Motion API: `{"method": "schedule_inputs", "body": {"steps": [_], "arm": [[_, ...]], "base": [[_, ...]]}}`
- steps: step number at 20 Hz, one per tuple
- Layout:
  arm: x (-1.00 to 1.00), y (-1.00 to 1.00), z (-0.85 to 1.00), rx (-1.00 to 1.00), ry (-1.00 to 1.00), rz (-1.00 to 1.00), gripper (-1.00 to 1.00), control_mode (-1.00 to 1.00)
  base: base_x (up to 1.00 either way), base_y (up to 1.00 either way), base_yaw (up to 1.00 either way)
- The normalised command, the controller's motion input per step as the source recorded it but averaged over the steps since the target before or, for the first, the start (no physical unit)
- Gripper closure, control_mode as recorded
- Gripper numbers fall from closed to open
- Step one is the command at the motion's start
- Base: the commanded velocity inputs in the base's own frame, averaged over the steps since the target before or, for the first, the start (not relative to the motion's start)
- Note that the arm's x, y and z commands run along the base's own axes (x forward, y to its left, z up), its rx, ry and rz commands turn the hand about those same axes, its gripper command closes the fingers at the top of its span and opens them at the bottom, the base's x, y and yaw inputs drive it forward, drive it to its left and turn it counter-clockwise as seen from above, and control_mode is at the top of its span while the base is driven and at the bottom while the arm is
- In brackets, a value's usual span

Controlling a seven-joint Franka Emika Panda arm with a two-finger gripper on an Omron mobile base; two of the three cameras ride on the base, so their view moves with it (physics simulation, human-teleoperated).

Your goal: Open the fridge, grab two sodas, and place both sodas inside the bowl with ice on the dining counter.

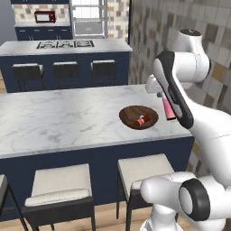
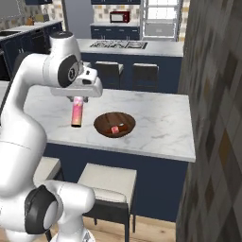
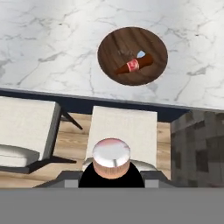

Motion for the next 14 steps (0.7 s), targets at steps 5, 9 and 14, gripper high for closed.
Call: {"method": "schedule_inputs", "body": {"steps": [5, 9, 14], "arm": [[0.59, -0.21, -0.48, -0.02, 0.05, 0.09, 1.00, -1.00], [0.62, -0.16, -0.45, 0.00, 0.01, 0.09, 1.00, -1.00], [0.65, 0.00, -0.50, -0.05, 0.06, 0.05, 1.00, -1.00]], "base": [[0.00, 0.00, 0.00], [0.00, 0.00, 0.00], [0.00, 0.00, 0.00]]}}
